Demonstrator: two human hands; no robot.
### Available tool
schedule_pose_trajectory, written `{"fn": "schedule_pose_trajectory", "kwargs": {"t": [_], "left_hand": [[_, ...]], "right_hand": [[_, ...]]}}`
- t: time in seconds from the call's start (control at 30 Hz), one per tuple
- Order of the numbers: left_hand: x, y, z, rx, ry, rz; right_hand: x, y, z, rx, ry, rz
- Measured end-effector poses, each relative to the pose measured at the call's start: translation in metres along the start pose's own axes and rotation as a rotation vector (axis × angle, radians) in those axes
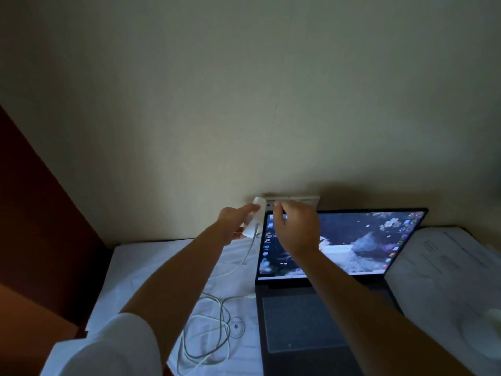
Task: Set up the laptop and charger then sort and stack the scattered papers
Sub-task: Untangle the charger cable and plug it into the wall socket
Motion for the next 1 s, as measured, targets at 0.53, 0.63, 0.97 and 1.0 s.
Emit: {"fn": "schedule_pose_trajectory", "kwargs": {"t": [0.53,0.63,0.97,1.0], "left_hand": [[0.005,-0.036,-0.004,0.125,0.006,-0.1],[0.004,-0.04,-0.003,0.134,0.0,-0.139],[0.002,-0.053,0.006,0.203,-0.01,-0.15],[0.002,-0.054,0.006,0.208,-0.011,-0.154]], "right_hand": [[0.016,0.02,-0.038,-0.264,0.214,0.026],[0.017,0.021,-0.038,-0.269,0.222,0.016],[0.013,0.016,-0.035,-0.279,0.212,-0.011],[0.013,0.016,-0.035,-0.281,0.213,-0.012]]}}
Point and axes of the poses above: each hand's wrist, its own z-axis towards the middle knuckle, its own y-axis out of the back of the hand, x = y × z, the point moved 5 cm from there along z, towards the middle knuckle, and after that the axes turned 14 degrees about z, right-handed, at the moved point
